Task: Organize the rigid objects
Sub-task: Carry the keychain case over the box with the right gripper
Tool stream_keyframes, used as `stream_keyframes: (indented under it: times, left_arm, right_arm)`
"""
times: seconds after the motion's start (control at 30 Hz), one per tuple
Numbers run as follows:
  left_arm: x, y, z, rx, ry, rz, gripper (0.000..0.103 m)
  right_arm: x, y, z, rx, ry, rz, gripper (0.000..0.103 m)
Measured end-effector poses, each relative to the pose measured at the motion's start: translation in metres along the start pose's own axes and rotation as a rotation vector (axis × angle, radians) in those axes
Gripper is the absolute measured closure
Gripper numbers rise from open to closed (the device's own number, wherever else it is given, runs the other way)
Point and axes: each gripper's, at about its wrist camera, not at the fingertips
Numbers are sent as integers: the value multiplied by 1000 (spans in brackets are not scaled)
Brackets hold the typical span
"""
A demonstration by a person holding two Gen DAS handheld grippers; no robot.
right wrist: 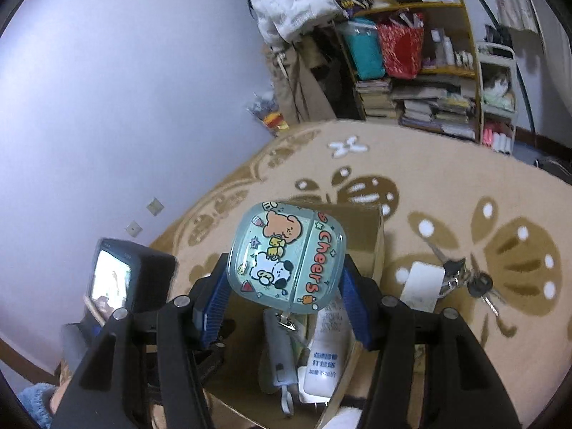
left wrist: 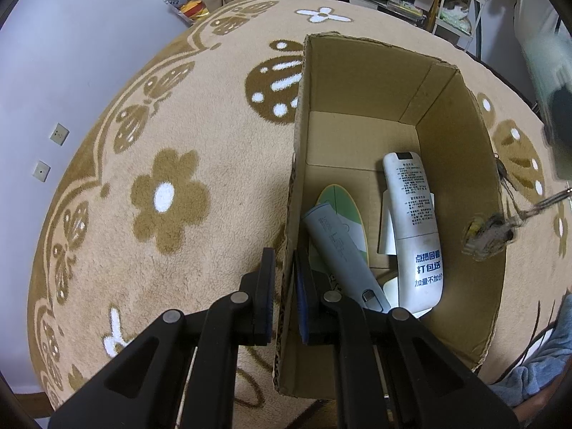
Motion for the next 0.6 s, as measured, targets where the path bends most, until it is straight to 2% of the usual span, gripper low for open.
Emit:
stream_keyframes:
  times: [0.37, 0.6]
  left_arm:
    - [0, -1, 0, -2, -3, 1, 92]
    - [0, 0, -1, -4, -1, 1, 92]
  right_arm:
    - [-34, -28, -20, 5, -94, 115, 41]
    - [-35, -29, -14, 61, -125, 112, 41]
Point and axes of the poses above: each gripper's, at about its wrist camera, not at the fingertips, and x roughly against the way its jaws point, z to its left, y to its top, and after that the axes turned 13 degrees about -z, right-handed
